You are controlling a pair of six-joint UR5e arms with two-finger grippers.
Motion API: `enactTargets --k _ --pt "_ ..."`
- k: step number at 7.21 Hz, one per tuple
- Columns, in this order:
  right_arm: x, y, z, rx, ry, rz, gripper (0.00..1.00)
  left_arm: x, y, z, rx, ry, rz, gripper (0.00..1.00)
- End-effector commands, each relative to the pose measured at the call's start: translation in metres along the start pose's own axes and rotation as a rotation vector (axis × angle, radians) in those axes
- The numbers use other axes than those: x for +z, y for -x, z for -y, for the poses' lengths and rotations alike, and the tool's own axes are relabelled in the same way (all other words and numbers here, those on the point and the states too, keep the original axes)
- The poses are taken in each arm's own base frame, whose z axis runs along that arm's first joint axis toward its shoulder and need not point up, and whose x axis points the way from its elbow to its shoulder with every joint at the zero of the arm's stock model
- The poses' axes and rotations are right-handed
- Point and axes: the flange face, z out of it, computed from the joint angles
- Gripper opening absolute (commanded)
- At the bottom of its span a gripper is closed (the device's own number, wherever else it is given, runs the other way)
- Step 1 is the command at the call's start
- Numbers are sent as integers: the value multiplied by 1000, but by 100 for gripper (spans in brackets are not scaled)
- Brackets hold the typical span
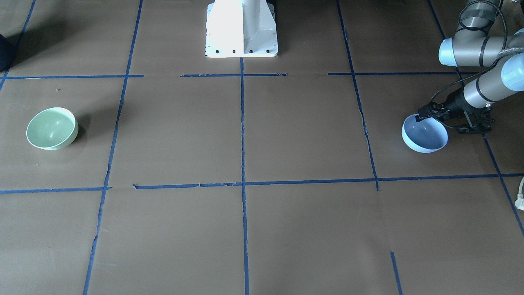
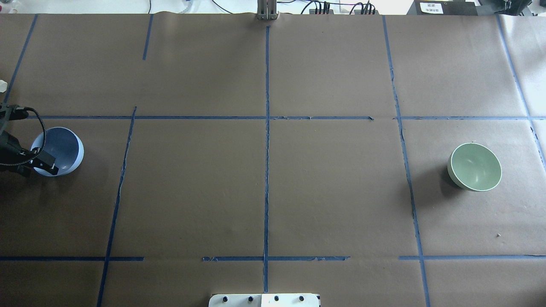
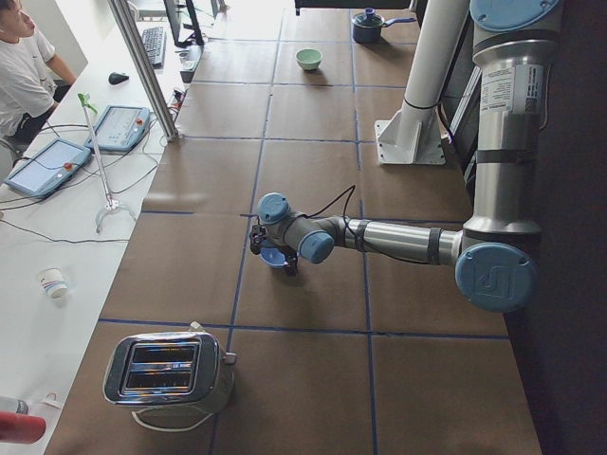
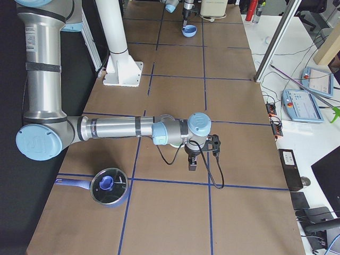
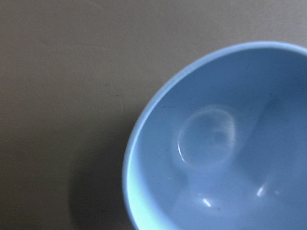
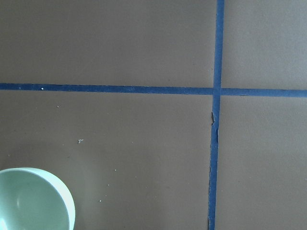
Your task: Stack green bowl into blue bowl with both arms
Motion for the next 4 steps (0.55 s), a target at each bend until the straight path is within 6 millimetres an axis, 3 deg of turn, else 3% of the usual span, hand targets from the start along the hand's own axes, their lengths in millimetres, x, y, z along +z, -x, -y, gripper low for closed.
enactTargets --k 1,4 --pt "3 2 0 -3 6 -1 100 5 -3 3 17 -8 -15 4" --pt "6 3 -1 -11 11 -2 100 -9 -35 17 53 -40 -45 0"
